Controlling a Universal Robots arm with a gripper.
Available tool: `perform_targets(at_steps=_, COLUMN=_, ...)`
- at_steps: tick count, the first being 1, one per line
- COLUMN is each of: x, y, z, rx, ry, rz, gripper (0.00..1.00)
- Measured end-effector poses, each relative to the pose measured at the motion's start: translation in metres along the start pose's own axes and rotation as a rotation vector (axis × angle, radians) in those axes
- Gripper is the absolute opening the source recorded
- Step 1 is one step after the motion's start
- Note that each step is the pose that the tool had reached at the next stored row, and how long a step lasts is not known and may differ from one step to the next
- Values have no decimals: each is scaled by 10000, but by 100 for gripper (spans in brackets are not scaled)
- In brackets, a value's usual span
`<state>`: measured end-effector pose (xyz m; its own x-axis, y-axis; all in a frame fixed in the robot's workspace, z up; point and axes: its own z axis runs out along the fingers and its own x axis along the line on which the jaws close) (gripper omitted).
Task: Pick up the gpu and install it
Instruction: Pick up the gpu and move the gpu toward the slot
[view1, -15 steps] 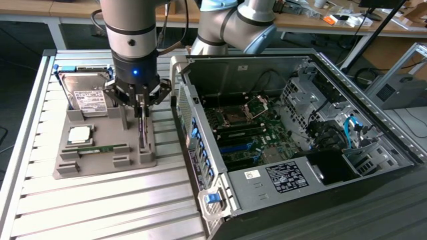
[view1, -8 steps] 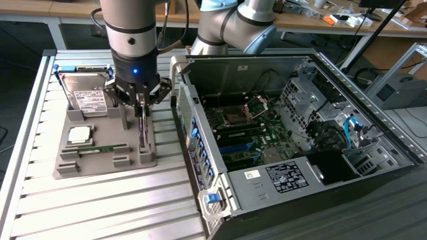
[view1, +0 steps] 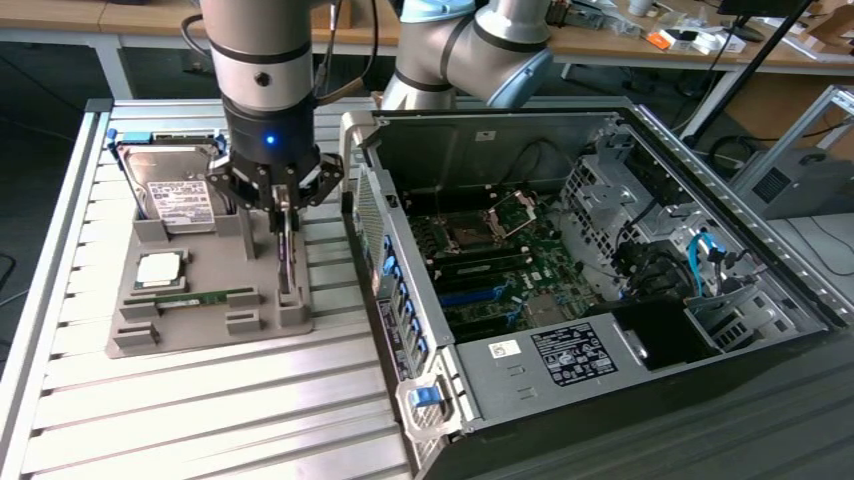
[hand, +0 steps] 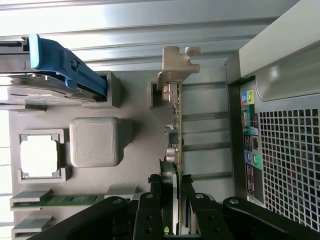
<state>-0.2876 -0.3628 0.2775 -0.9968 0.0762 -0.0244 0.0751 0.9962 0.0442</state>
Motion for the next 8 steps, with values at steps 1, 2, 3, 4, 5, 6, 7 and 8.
perform_targets(at_steps=1, x=0, y=0, z=-3, rx=-1, ry=0, rz=0, gripper=27)
perform_targets(at_steps=2, x=0, y=0, z=-5, rx=0, ry=0, rz=1, gripper=27)
perform_targets(at_steps=3, x=0, y=1, z=-9, rx=0, ry=0, rz=1, gripper=27)
perform_targets(at_steps=4, x=0, y=1, z=-13, rx=0, ry=0, rz=0, gripper=27)
perform_targets(at_steps=5, x=0, y=1, z=-16, rx=-1, ry=0, rz=0, gripper=27)
perform_targets(at_steps=6, x=-1, y=1, z=-18, rx=-1, ry=-1, rz=0, gripper=27)
perform_targets(at_steps=7, x=-1, y=1, z=-20, rx=-1, ry=-2, rz=0, gripper=27)
perform_targets(at_steps=8, x=-1, y=1, z=-24, rx=-1, ry=-1, rz=0, gripper=27)
